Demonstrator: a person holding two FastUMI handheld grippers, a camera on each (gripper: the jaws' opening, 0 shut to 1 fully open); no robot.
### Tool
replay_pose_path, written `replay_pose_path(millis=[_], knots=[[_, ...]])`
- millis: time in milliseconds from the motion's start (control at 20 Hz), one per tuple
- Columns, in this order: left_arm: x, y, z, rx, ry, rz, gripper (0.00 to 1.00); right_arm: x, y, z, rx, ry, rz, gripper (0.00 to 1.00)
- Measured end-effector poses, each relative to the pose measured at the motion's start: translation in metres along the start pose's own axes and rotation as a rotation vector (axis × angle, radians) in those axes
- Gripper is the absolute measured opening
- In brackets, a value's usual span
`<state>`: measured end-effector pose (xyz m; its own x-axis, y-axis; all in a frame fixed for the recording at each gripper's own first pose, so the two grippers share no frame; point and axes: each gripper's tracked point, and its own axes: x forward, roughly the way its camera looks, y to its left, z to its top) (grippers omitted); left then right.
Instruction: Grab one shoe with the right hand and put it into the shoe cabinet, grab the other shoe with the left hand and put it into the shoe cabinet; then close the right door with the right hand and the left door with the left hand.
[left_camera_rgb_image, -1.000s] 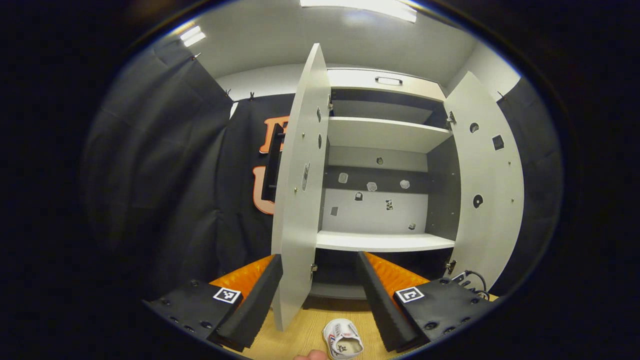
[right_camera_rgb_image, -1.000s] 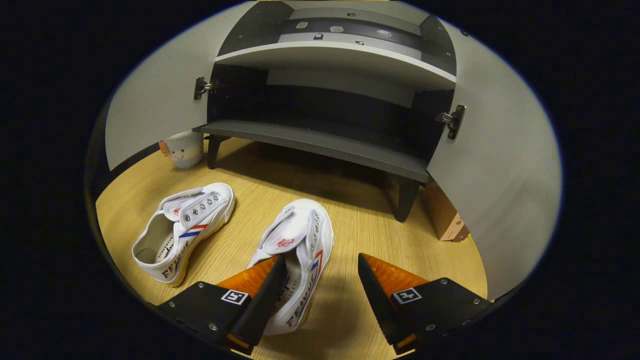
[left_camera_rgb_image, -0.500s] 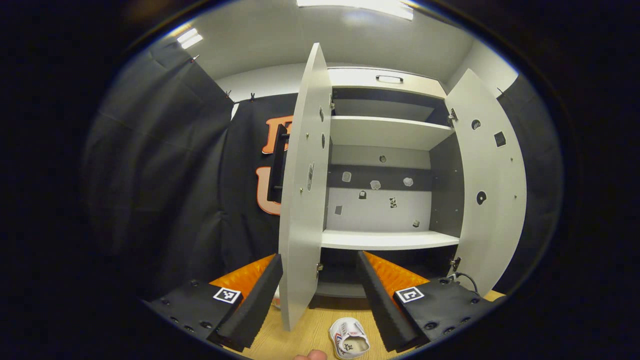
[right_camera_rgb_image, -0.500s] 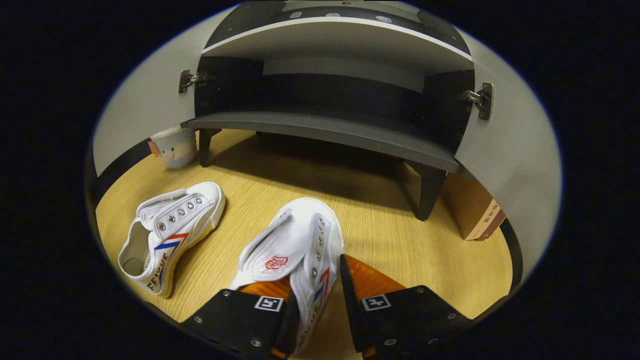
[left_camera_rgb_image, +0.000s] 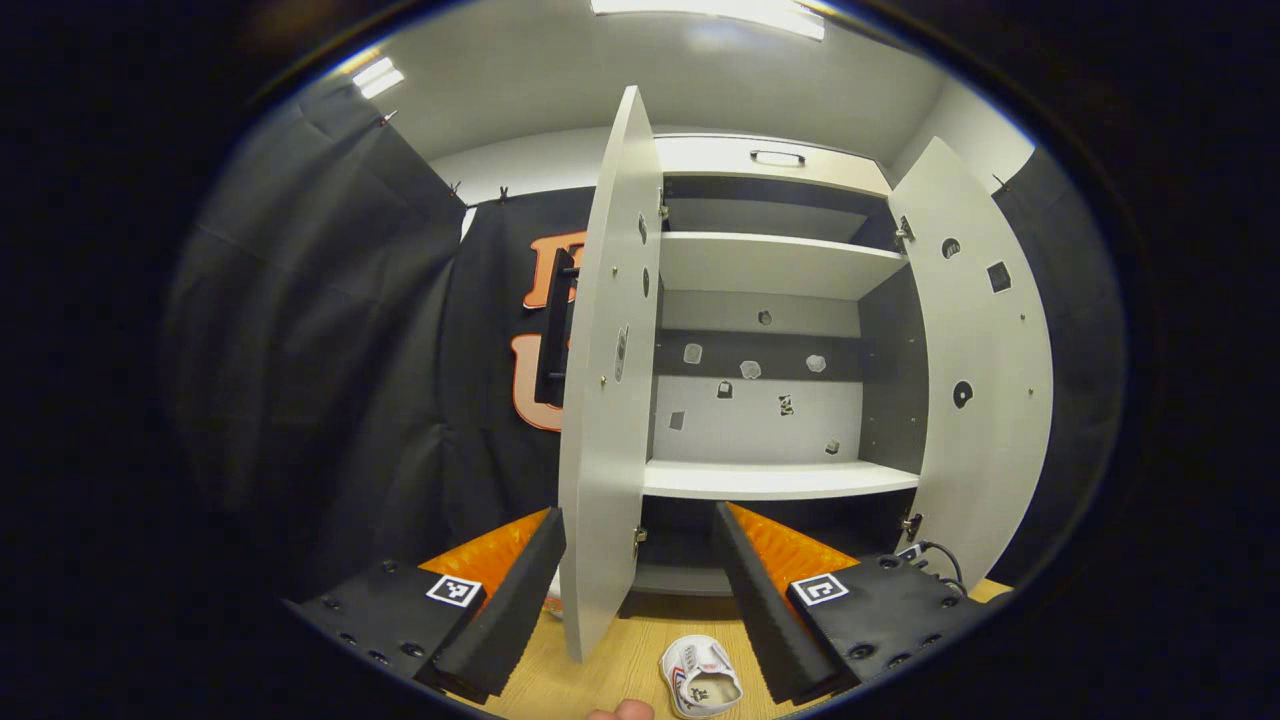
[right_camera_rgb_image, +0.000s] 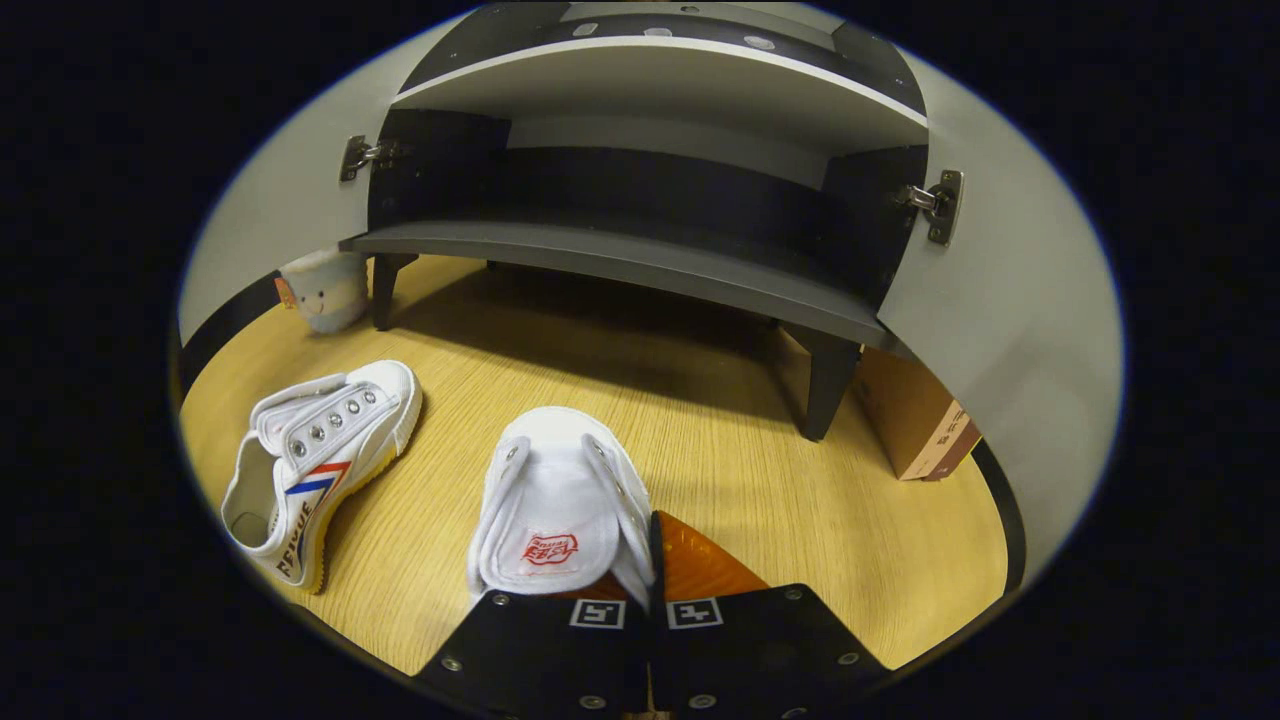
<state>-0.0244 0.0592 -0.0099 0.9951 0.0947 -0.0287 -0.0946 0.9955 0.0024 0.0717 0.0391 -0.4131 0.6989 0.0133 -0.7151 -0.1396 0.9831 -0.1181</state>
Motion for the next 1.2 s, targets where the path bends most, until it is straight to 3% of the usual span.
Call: replay_pose_path(millis=[150, 250, 600, 900, 1200], knots=[[0.001, -0.005, -0.001, -0.007, -0.001, -0.013, 0.94, -0.025, -0.004, 0.013, 0.037, -0.055, -0.002, 0.01], [0.003, -0.009, -0.003, -0.015, 0.003, -0.025, 0.99, -0.047, -0.008, 0.024, 0.078, -0.086, -0.003, 0.01], [0.006, -0.023, -0.004, -0.031, -0.006, -0.068, 0.96, -0.166, -0.015, 0.090, 0.200, -0.261, -0.016, 0.00], [0.009, -0.033, -0.007, -0.040, -0.007, -0.107, 0.96, -0.228, -0.052, 0.236, 0.203, -0.471, -0.051, 0.01], [0.007, -0.032, -0.008, -0.035, -0.010, -0.113, 0.96, -0.208, -0.081, 0.379, 0.114, -0.591, -0.112, 0.00]])
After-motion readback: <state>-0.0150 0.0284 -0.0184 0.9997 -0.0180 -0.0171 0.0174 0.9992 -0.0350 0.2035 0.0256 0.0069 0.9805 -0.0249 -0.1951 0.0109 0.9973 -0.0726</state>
